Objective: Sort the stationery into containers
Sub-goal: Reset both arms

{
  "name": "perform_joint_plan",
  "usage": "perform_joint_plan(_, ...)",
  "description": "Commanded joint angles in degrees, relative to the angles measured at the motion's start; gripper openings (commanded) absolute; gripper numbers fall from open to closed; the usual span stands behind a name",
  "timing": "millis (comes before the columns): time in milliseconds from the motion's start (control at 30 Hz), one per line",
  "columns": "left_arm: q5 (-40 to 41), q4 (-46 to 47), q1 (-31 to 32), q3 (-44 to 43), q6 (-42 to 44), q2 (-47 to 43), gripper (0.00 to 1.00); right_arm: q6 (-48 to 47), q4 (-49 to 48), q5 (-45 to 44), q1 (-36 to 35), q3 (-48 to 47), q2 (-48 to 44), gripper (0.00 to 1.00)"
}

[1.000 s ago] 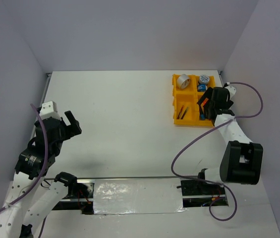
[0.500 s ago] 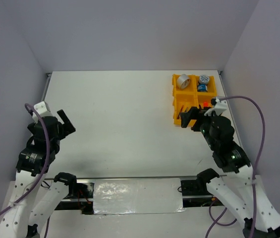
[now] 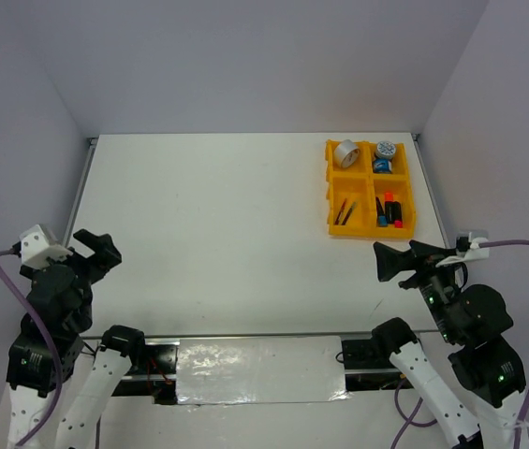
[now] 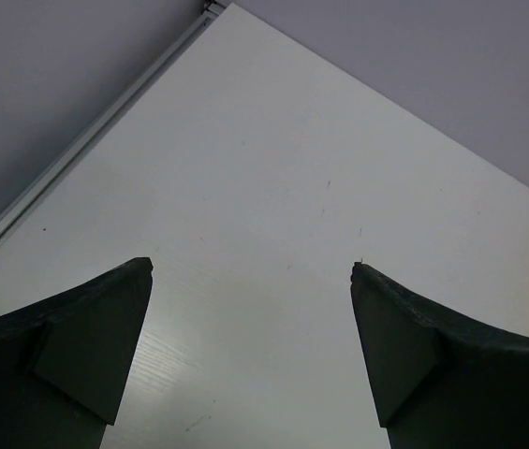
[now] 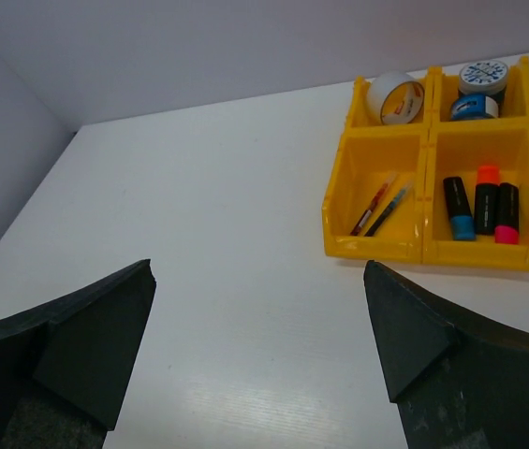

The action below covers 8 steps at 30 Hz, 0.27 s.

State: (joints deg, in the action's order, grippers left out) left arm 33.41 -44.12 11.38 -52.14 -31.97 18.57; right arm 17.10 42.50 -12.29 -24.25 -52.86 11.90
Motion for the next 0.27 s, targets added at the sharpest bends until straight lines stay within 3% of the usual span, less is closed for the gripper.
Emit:
perform_joint_plan(0, 1.8, 2.0, 0.0, 0.0, -1.2, -2.3, 0.99, -0.4, 3.1, -1.2, -0.5, -1.0, -0.5, 1.00)
perform_joint_plan(233, 0.6, 2.7, 1.5, 0.4, -0.5, -1.4, 0.99, 0.4, 4.3, -3.3, -0.4, -1.5, 1.9, 1.00)
